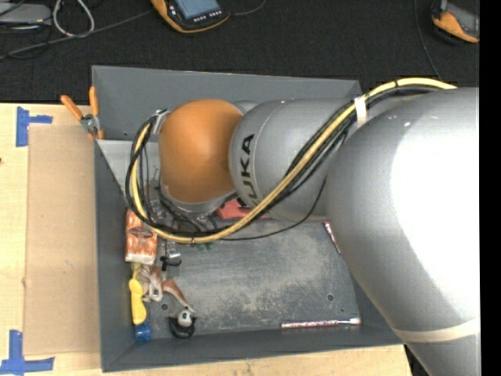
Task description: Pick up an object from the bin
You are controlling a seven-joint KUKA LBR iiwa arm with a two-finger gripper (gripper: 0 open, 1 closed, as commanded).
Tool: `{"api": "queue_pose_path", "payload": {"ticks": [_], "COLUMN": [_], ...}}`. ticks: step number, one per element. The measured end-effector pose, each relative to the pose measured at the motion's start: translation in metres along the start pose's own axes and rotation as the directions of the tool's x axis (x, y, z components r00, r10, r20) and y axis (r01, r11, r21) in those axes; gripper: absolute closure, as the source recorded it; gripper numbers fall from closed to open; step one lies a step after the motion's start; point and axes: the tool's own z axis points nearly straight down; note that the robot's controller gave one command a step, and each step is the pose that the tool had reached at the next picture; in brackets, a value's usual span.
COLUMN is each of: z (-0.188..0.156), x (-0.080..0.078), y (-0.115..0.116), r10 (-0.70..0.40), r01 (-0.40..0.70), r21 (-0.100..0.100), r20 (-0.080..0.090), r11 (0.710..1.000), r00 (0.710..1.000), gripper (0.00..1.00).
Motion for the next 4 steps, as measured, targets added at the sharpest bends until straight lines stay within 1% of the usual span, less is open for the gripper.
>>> {"api": "queue_pose_path", "payload": {"ticks": [1, 2, 3, 4], "z": [0.040, 0.040, -0.020, -0.071], "x": [-0.006, -0.006, -0.006, -0.007], "y": [0.005, 0.005, -0.005, -0.004], "r10": [-0.417, -0.416, -0.490, -0.423], "r01": [0.417, 0.416, 0.490, 0.423], "r21": [-0.002, -0.003, -0.004, -0.006], "r20": [0.004, 0.004, -0.001, 0.001], "r11": [0.909, 0.909, 0.872, 0.906], "r00": [0.909, 0.909, 0.872, 0.906], "gripper": [1.00, 1.00, 1.00, 1.00]}}
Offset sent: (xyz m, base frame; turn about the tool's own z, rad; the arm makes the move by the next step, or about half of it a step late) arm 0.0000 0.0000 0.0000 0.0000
